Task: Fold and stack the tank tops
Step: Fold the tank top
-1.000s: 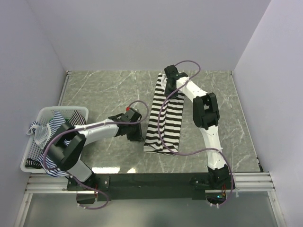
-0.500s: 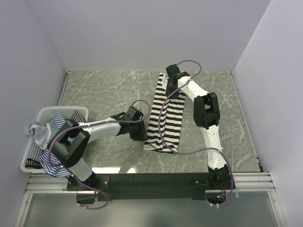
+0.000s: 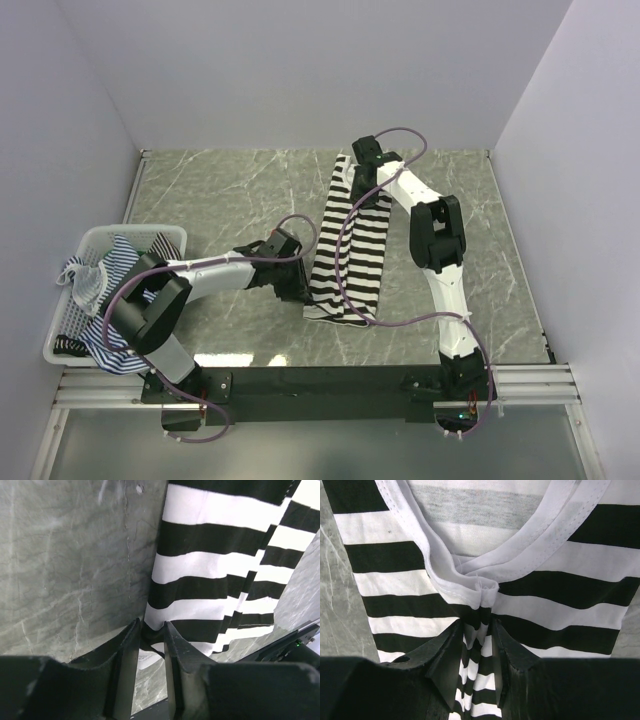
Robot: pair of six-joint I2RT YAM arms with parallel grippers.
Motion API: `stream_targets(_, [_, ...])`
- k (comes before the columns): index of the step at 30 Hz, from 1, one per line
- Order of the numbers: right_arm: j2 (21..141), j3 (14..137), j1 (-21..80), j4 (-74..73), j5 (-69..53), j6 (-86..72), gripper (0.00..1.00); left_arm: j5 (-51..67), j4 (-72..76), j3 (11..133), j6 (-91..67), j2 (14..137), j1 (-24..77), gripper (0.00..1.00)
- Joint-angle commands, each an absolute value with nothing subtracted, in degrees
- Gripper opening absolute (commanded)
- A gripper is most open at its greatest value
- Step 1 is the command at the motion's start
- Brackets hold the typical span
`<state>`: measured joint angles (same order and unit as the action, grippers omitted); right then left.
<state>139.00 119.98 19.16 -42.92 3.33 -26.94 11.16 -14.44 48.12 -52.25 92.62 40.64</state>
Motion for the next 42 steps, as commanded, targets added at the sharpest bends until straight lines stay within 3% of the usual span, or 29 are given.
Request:
stream_targets(1, [138.0, 119.2, 18.5, -42.8, 3.1, -26.5, 0.36, 12.0, -15.0, 47.6, -51.2, 90.8, 41.4, 0.31])
stream_targets(14, [137.9, 118.1, 17.9, -42.2, 2.9, -27.1, 0.35, 10.2, -18.4, 46.4, -50.6, 88.3, 43.3, 0.27])
stream_targets(21, [138.5, 117.8, 17.6, -41.7, 2.3, -27.7, 0.3, 10.1, -18.5, 46.7, -50.4, 88.6, 43.9, 0.24])
stream_targets(30, [138.7, 117.3, 17.6, -41.2, 2.1, -27.8, 0.23, 10.1, -17.6, 46.8, -51.2, 89.2, 44.2, 0.16])
stream_targets(34, [138.8, 117.2, 17.0, -41.1, 2.3, -28.2, 0.12, 9.4, -18.3, 46.7, -51.7, 88.9, 44.2, 0.04])
stream_targets(39, [138.8, 116.9, 16.2, -40.8, 1.8, -28.6, 0.13, 7.7, -20.0, 45.9, -54.4, 86.7, 44.2, 0.01])
stream_targets(42, [138.3, 116.3, 15.8, -40.2, 1.5, -28.7, 0.25, 7.6, -20.6, 44.4, -57.2, 85.2, 44.3, 0.05])
